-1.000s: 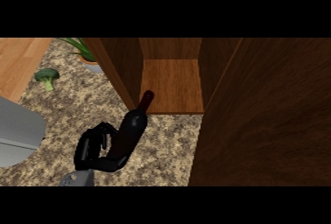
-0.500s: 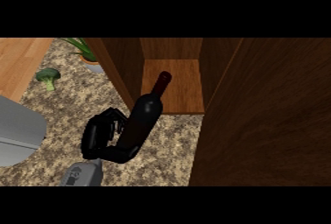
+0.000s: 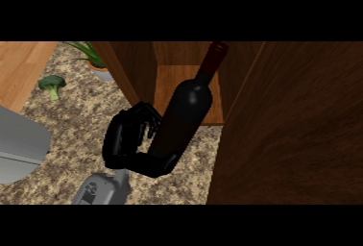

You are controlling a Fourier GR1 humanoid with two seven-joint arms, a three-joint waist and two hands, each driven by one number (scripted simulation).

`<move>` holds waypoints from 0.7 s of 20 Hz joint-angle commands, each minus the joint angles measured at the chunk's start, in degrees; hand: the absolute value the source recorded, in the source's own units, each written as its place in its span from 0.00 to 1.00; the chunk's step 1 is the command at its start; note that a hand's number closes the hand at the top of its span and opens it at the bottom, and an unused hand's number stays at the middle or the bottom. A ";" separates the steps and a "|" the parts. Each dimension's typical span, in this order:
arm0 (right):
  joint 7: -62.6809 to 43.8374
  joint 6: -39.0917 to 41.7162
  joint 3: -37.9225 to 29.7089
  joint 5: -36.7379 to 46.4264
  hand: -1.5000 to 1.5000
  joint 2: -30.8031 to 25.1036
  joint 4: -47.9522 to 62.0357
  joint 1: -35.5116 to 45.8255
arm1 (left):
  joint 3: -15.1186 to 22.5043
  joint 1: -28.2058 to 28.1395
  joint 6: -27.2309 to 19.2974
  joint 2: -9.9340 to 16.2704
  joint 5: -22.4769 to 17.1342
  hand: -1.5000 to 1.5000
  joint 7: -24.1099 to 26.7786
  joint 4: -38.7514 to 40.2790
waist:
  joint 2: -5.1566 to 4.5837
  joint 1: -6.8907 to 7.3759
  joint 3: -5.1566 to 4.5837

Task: Pick up the wine, place it into the cabinet and close the cabinet

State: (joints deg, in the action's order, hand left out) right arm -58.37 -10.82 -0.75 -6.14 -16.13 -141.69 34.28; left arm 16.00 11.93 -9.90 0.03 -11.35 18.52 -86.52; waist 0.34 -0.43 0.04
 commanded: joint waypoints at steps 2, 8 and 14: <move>-3.16 -0.29 -0.19 -3.66 0.00 0.05 -3.46 0.63 | 2.69 5.16 -8.40 -0.03 -0.21 1.00 -7.41 -4.67 | -0.15 0.16 -0.04; -3.23 1.20 -1.61 -4.82 0.00 -0.49 -4.29 -1.98 | 0.88 20.03 -15.49 -0.03 -0.51 1.00 -17.25 -0.21 | -0.20 -0.33 -0.02; -0.50 2.18 -1.66 -5.86 0.00 0.87 -4.70 -3.96 | -0.87 26.43 -19.22 -0.03 -2.03 1.00 -16.71 8.21 | -0.33 -0.45 -0.01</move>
State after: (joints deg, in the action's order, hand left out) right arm -57.54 -9.77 -0.46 -6.43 -15.32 -141.28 33.14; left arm 18.22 32.63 -27.93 0.01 -13.02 3.41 -82.97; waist 0.08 -0.76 0.01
